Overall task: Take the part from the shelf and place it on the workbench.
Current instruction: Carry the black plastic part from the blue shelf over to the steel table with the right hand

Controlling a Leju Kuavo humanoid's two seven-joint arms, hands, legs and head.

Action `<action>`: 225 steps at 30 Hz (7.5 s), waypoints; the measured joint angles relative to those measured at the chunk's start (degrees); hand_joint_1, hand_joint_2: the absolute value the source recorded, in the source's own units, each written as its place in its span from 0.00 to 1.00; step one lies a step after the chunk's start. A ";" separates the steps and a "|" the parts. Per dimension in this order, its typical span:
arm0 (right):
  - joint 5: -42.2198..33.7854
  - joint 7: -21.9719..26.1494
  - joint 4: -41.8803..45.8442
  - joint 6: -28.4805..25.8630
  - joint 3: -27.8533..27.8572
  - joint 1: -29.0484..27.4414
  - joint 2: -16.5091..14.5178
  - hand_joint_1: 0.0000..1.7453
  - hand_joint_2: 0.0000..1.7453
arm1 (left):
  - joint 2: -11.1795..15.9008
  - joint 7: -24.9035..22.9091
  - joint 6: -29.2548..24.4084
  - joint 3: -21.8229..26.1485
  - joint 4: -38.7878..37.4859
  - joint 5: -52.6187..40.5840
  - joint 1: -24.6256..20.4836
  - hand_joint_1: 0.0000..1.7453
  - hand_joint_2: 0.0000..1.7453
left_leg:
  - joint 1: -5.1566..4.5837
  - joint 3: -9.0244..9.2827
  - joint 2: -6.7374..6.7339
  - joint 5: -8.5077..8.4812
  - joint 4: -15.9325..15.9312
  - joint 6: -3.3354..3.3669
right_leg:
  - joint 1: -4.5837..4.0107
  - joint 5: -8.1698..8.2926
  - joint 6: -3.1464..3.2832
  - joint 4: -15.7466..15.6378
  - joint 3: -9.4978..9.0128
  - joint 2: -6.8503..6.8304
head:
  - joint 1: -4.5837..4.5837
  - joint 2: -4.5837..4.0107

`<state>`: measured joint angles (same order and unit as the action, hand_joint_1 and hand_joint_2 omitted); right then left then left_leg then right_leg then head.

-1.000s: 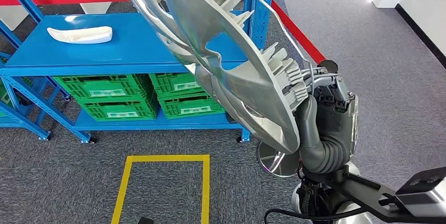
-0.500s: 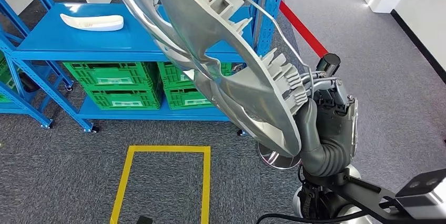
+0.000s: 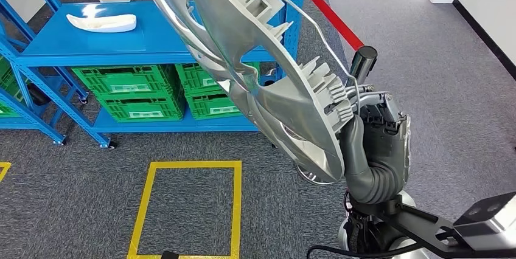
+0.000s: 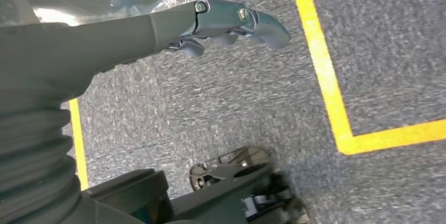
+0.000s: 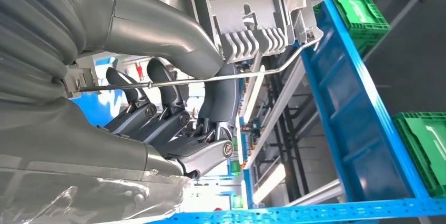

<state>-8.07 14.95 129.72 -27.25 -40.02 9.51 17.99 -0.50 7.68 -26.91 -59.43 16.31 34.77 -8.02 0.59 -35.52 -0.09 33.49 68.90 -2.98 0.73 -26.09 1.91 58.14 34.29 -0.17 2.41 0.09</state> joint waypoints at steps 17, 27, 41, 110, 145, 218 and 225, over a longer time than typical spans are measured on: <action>-0.22 -0.10 -0.02 0.00 0.11 -0.42 0.09 1.00 1.00 | -0.04 -0.02 -0.04 0.00 0.24 0.36 -0.05 0.00 1.00 | -0.52 1.28 -0.35 -7.11 -11.52 3.10 | -0.08 -4.81 -2.55 4.40 -2.95 0.27 | 0.51 0.00; -0.33 -0.14 -0.02 -0.01 0.24 -0.44 0.05 1.00 1.00 | 0.02 -0.14 -0.15 -0.01 0.35 0.46 0.01 0.00 1.00 | -0.06 -4.02 0.07 1.13 1.68 -0.17 | 0.05 -1.55 0.21 -0.25 -2.16 0.03 | 0.14 0.00; -0.33 -0.15 -0.03 0.00 0.54 -0.71 0.07 1.00 1.00 | -0.03 -0.27 -0.36 -0.02 0.35 0.63 0.02 0.00 1.00 | -0.45 5.41 -0.12 -5.44 -13.45 3.67 | 0.13 -5.67 -2.98 8.37 3.89 0.20 | 0.46 0.00; -4.13 -1.56 -2.40 -3.54 1.59 -1.56 -1.04 1.00 1.00 | 0.14 -1.50 -0.68 -0.04 0.37 3.15 0.08 0.00 1.00 | -0.46 0.60 5.85 -6.60 -10.25 3.28 | 0.35 -1.99 -2.18 2.49 -0.31 4.16 | 2.74 0.00; -5.78 -1.14 -3.43 -2.85 2.35 -0.72 -1.19 1.00 1.00 | 0.90 -1.53 -1.03 -0.04 0.34 4.69 0.49 0.00 1.00 | -0.10 -1.06 7.07 -6.69 -9.38 1.87 | 0.01 -1.66 -1.33 0.52 -1.19 2.99 | 1.91 0.00; -9.67 -1.78 -6.83 -2.01 2.81 0.77 -2.26 1.00 1.00 | 0.41 0.19 -0.84 0.42 0.11 10.55 2.70 0.00 1.00 | 0.00 -0.60 -2.79 -6.28 -9.22 1.17 | -0.30 -3.45 -2.92 0.52 -2.89 -5.54 | 0.66 0.00; -9.77 -1.74 -7.26 -2.05 2.82 0.45 -2.34 1.00 1.00 | 0.55 0.10 -0.80 0.42 -0.11 10.56 2.76 0.00 1.00 | 0.01 -0.29 1.10 -6.14 -9.52 3.70 | 0.28 -10.17 -3.99 12.23 2.17 -0.59 | 1.37 0.00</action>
<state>-17.84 13.21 122.46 -29.30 -37.20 9.97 15.65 0.04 7.78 -27.70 -59.01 16.20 45.33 -5.26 0.60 -35.81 1.01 27.35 59.37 0.72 1.01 -36.26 -2.08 70.37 36.46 -0.76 3.78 0.09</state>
